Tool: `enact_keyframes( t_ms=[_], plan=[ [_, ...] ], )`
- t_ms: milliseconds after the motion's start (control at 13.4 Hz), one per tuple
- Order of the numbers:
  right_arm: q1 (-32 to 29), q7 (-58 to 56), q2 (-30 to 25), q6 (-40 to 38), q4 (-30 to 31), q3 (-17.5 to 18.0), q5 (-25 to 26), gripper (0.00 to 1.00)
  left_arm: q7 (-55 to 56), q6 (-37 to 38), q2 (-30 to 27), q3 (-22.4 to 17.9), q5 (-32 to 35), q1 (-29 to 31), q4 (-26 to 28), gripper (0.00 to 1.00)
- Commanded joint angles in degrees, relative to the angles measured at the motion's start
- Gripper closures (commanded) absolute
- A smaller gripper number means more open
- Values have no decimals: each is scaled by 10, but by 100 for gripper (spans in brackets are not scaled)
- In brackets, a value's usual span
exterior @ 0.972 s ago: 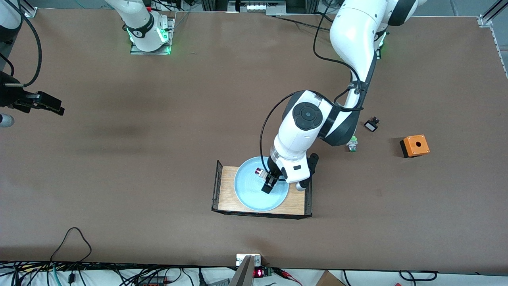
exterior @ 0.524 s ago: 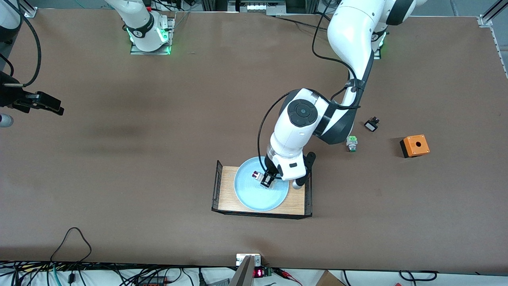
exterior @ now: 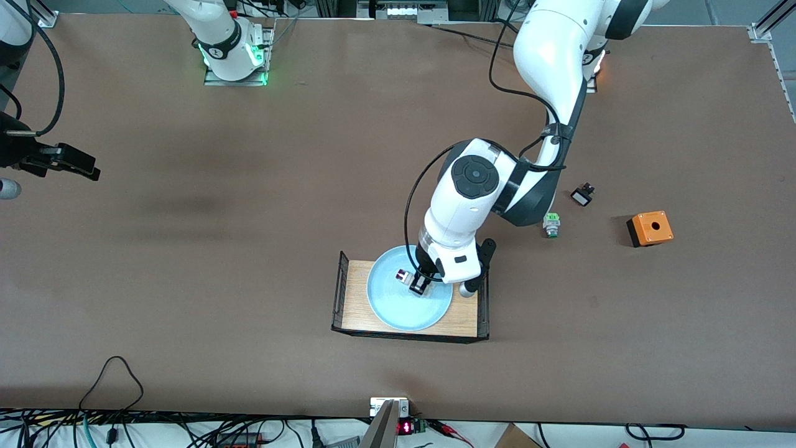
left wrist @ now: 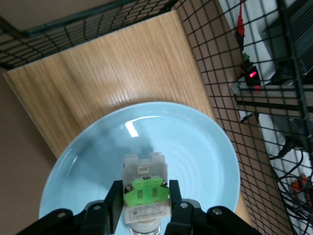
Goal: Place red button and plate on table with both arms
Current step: 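Lift the switch with the left gripper while the right gripper moves out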
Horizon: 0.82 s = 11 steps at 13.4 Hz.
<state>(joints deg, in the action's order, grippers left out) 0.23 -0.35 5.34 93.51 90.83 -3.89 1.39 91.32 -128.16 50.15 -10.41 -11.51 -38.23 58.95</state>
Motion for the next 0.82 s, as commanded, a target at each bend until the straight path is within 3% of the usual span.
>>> enact_keyframes(
  t_ms=[0, 449, 748],
  plan=[
    [-4, -6, -4, -1, 1, 0, -10, 0, 10, 36, -11, -11, 10, -2, -14, 86],
    [-3, -1, -2, 7, 0, 1, -18, 0, 0, 113, -83, -13, 10, 5, -12, 90],
    [-1, -1, -2, 10, -1, 1, -20, 0, -95, 192, -138, -8, -7, 39, -7, 90]
  ],
)
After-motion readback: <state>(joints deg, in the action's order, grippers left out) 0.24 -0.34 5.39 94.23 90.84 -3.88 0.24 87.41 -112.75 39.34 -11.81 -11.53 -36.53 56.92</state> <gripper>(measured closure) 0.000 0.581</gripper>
